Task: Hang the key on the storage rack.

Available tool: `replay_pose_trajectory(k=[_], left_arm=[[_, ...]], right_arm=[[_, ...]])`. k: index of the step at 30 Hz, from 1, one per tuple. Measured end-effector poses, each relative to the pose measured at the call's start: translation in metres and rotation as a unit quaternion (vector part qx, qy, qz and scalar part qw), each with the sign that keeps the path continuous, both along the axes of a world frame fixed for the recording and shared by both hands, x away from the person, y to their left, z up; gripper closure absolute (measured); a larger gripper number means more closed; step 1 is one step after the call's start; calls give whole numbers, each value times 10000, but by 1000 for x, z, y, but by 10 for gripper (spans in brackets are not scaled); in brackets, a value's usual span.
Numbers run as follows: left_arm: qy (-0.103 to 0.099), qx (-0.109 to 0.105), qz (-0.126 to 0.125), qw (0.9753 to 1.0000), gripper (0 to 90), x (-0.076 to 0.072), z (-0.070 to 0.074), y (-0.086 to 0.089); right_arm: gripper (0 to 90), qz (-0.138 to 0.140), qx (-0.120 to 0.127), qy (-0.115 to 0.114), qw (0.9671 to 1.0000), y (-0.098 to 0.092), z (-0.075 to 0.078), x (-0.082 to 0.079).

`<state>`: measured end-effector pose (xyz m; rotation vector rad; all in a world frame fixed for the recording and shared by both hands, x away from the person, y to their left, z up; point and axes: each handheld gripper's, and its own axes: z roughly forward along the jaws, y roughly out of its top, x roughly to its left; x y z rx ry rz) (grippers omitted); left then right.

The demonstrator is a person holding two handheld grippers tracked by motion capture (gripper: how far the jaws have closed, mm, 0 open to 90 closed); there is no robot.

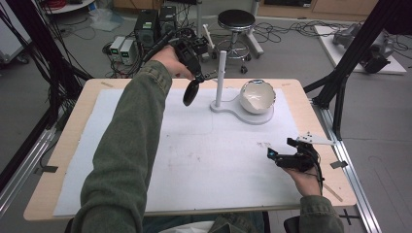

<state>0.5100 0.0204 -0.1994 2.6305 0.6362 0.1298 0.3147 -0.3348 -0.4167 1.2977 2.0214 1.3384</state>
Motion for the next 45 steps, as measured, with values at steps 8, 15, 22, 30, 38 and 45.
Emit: replay_pose_trajectory(k=[8,15,22,30,38,45], left_arm=[[-74,-16,-49,10000,824,12,7,-16],[-107,14,-12,9999,823,19,11,-26],[-62,221,-24,9997,823,27,-4,-32],[-116,344,-76,9993,822,38,-17,-36],[-62,329,-213,9992,813,41,-26,-39],[152,-58,-156,9997,624,41,-19,-33]], right_arm=[[6,-4,36,-19,10000,-2,0,-1],[6,12,46,32,10000,-2,-1,0],[6,36,15,49,10000,-2,-3,0],[6,4,8,83,10000,-1,-4,1],[6,-85,81,145,9998,-1,-4,2],[6,-35,129,157,9998,2,-5,9]])
